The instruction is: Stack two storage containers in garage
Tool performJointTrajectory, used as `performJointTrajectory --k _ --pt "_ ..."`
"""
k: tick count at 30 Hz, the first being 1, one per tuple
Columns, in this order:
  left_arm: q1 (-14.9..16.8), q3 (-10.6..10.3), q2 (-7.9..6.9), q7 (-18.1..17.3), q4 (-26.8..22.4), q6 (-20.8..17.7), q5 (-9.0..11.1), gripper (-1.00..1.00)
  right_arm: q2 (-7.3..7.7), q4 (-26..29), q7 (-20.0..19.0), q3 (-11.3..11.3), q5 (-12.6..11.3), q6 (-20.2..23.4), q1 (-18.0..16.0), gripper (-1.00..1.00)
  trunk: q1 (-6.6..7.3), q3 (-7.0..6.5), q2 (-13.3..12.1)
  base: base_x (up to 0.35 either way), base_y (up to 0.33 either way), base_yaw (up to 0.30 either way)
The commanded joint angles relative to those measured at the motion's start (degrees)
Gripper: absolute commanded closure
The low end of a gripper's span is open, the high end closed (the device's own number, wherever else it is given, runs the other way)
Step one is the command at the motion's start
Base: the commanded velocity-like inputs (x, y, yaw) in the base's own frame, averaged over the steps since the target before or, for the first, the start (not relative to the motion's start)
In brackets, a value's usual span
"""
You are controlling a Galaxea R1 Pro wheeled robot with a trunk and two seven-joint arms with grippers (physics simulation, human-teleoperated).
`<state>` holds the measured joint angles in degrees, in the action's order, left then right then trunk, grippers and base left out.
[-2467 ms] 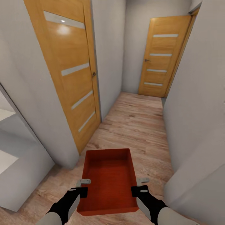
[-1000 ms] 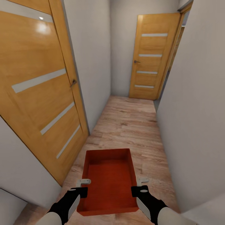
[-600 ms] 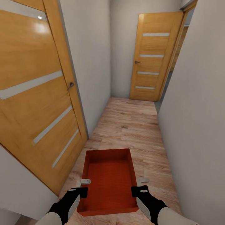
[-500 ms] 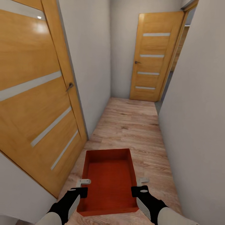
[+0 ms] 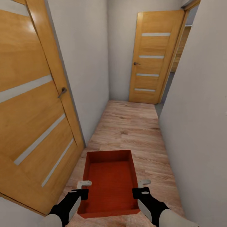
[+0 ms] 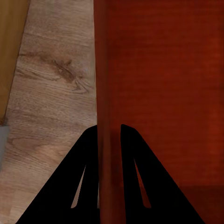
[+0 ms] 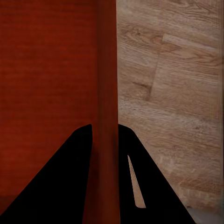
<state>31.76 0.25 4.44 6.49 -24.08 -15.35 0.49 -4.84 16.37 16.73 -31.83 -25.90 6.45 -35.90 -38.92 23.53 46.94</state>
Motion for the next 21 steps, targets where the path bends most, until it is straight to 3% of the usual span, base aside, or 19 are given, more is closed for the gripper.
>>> performJointTrajectory --k 1,21 --pt "0.0 0.2 -0.05 0.6 -0.3 -0.5 -1.4 1.00 0.90 -0.3 1.3 -0.5 -0.2 0.4 0.0 1.00 -0.04 0.06 0.0 0.324 0.000 -0.227" --pt "0.0 0.2 -0.05 0.6 -0.3 -0.5 -1.4 1.00 0.91 -0.3 1.2 -0.5 -0.2 0.4 0.0 1.00 -0.04 0.06 0.0 0.324 0.000 -0.173"
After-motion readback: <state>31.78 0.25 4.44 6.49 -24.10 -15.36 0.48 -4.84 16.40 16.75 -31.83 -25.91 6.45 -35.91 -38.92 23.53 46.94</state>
